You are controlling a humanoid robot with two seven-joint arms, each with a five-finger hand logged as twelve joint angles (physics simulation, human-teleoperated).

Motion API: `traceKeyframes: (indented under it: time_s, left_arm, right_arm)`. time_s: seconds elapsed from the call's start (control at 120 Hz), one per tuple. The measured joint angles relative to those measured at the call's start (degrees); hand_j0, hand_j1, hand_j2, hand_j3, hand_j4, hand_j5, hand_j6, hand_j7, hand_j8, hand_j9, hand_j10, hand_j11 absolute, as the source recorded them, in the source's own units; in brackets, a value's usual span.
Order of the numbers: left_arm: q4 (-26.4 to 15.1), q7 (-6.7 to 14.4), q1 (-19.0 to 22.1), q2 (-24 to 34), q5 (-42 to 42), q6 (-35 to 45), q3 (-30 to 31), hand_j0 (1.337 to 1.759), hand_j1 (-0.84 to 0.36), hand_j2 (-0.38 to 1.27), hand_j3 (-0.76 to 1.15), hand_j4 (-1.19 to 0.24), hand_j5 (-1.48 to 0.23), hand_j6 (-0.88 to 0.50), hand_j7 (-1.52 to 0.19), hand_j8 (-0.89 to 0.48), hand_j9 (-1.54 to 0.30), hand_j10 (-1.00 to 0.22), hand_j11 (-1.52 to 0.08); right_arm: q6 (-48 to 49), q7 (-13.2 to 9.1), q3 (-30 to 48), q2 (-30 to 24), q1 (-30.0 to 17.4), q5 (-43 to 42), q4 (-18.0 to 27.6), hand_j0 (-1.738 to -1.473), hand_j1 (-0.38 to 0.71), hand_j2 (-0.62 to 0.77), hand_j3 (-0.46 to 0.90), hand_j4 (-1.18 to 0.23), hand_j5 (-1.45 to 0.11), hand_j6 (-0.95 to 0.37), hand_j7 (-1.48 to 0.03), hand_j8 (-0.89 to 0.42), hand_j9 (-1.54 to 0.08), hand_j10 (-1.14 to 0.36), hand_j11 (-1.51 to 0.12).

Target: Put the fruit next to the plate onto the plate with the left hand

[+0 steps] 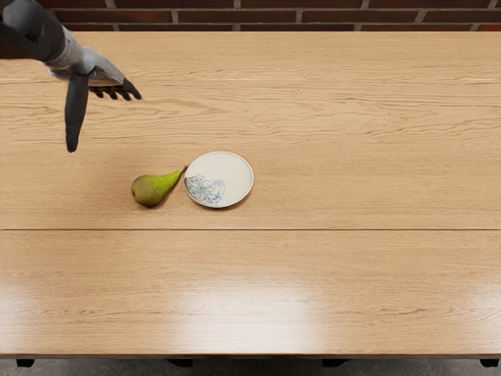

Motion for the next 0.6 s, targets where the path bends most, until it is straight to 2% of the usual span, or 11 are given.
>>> traceKeyframes:
  time_s: [0.042,0.092,0.142,0.2,0.275,0.342,0.483,0.6]
  left_arm:
    - [-2.0,6.6,0.0,-2.5,-7.5,1.4,1.7,1.658,0.33,0.00,0.00,-0.01,-0.02,-0.01,-0.02,-0.01,-0.02,-0.01,-0.02]
    - [-4.9,13.4,0.0,-7.0,-16.5,8.6,3.0,1.658,0.33,0.00,0.00,-0.01,-0.02,-0.01,-0.02,-0.01,-0.02,-0.01,-0.02]
    - [-7.6,17.6,0.3,-10.6,-25.0,17.0,3.5,1.658,0.34,0.00,0.00,-0.01,-0.01,-0.01,-0.01,-0.01,-0.01,-0.01,-0.01]
    - [-9.5,20.7,0.6,-10.8,-32.0,24.0,3.3,1.658,0.33,0.00,0.00,-0.01,-0.02,-0.01,-0.02,-0.01,-0.02,-0.01,-0.02]
    - [-11.1,23.0,0.8,-10.8,-35.6,30.1,2.4,1.658,0.34,0.00,0.00,-0.01,-0.01,-0.01,-0.01,-0.01,-0.01,-0.01,-0.01]
    - [-12.9,24.0,1.5,-10.8,-33.7,33.0,-0.2,1.658,0.34,0.00,0.00,-0.01,-0.01,-0.01,-0.01,-0.01,-0.01,-0.01,-0.01]
    - [-14.6,24.8,5.8,-10.8,-30.1,39.2,-4.3,1.658,0.34,0.00,0.00,-0.01,-0.01,-0.01,-0.01,-0.01,-0.01,-0.01,-0.01]
    - [-14.9,25.0,6.2,-10.8,-27.3,43.4,-6.4,1.658,0.34,0.00,0.00,-0.01,-0.01,-0.01,-0.01,-0.01,-0.01,-0.01,-0.01]
  right_arm:
    - [0.0,0.0,0.0,0.0,0.0,0.0,0.0,-1.658,-0.33,0.00,0.00,-0.01,-0.02,-0.01,-0.02,-0.01,-0.02,-0.01,-0.02]
    - [0.0,0.0,0.0,0.0,0.0,0.0,0.0,-1.658,-0.33,0.00,0.00,-0.01,-0.02,-0.01,-0.02,-0.01,-0.02,-0.01,-0.02]
    - [0.0,0.0,0.0,0.0,0.0,0.0,0.0,-1.658,-0.33,0.00,0.00,-0.01,-0.02,-0.01,-0.02,-0.01,-0.02,-0.01,-0.02]
    - [0.0,0.0,0.0,0.0,0.0,0.0,0.0,-1.658,-0.33,0.00,0.00,-0.01,-0.02,-0.01,-0.02,-0.01,-0.02,-0.01,-0.02]
    - [0.0,0.0,0.0,0.0,0.0,0.0,0.0,-1.658,-0.33,0.00,0.00,-0.01,-0.02,-0.01,-0.02,-0.01,-0.02,-0.01,-0.02]
    - [0.0,0.0,0.0,0.0,0.0,0.0,0.0,-1.658,-0.33,0.00,0.00,-0.01,-0.02,-0.01,-0.02,-0.01,-0.02,-0.01,-0.02]
    - [0.0,0.0,0.0,0.0,0.0,0.0,0.0,-1.658,-0.33,0.00,0.00,-0.01,-0.02,-0.01,-0.02,-0.01,-0.02,-0.01,-0.02]
    - [0.0,0.0,0.0,0.0,0.0,0.0,0.0,-1.658,-0.33,0.00,0.00,-0.01,-0.02,-0.01,-0.02,-0.01,-0.02,-0.01,-0.02]
